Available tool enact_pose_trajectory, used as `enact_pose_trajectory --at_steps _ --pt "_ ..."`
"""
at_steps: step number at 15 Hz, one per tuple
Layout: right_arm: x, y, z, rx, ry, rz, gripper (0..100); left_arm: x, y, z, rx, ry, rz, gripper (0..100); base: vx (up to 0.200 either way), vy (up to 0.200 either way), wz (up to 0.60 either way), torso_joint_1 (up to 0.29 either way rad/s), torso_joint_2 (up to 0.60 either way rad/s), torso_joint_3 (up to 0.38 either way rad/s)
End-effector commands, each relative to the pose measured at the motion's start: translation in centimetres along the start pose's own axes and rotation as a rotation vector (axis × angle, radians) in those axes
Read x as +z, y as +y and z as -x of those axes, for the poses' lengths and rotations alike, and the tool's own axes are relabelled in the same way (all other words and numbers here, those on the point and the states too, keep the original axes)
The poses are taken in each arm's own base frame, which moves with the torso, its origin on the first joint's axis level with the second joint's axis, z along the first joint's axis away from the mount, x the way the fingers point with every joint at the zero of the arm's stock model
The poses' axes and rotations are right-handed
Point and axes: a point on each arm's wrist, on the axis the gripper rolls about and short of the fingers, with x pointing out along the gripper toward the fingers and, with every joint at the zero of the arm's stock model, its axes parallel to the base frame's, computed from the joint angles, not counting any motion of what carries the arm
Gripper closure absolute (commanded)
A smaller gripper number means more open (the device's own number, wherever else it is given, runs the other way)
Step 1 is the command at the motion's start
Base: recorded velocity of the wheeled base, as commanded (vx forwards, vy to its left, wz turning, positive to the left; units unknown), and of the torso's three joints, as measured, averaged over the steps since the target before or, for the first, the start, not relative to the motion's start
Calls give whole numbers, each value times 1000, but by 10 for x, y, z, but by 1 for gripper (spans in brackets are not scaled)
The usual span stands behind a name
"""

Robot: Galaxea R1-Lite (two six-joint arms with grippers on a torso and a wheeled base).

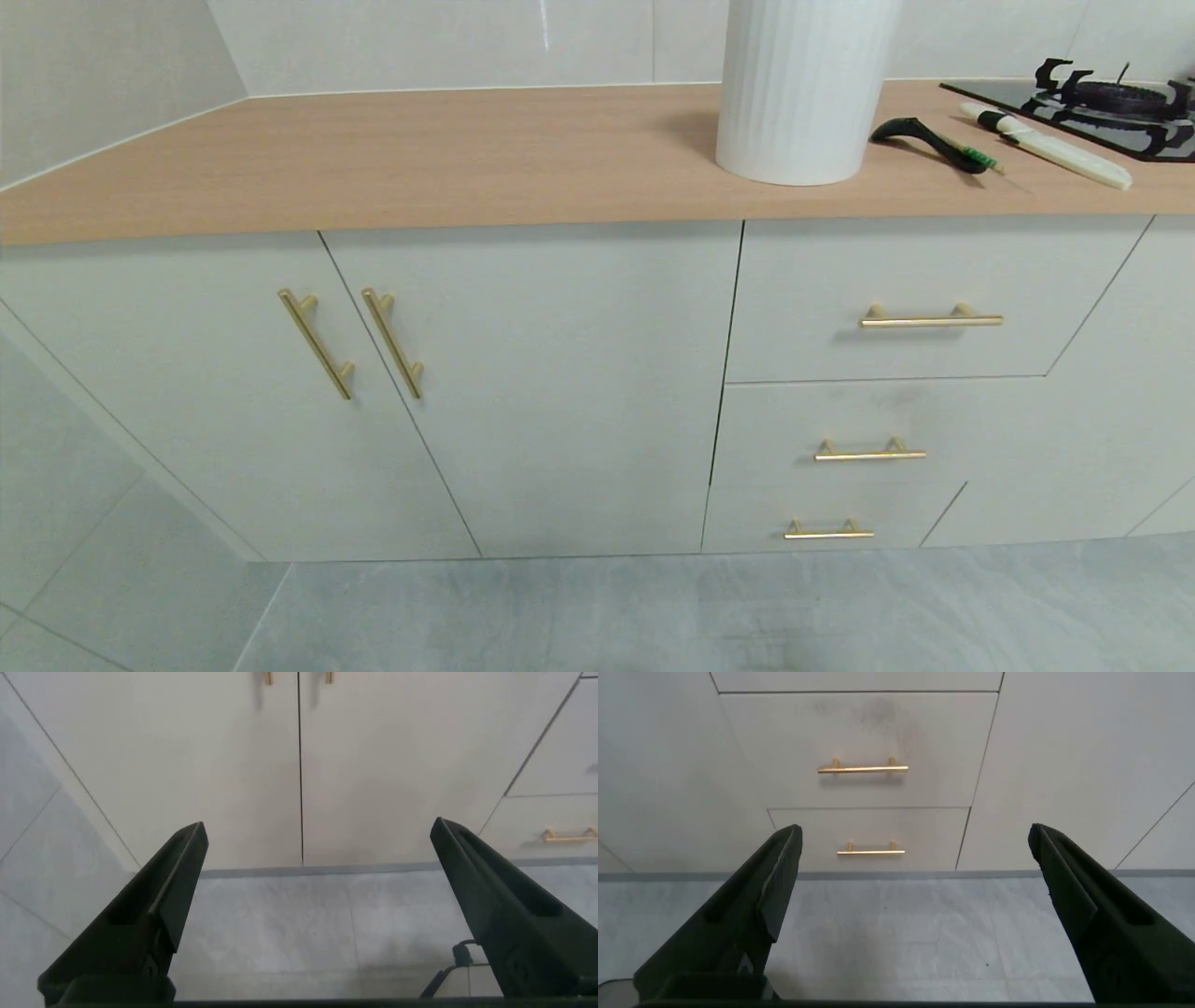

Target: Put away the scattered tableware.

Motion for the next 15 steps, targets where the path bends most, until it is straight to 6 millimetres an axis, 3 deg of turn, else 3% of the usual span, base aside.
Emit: enact_pose_trajectory --at_steps 1,5,15 --pt "0 0 0 0 2 0 0 0 0 0 0 2 -3 0 0 0 0 0 0 0" --pt "0 0 0 0 2 0 0 0 0 0 0 2 2 0 0 -150 0 1 4 2" --pt "0 0 0 2 -2 6 0 0 0 0 0 0 2 0 0 0 0 0 0 0"
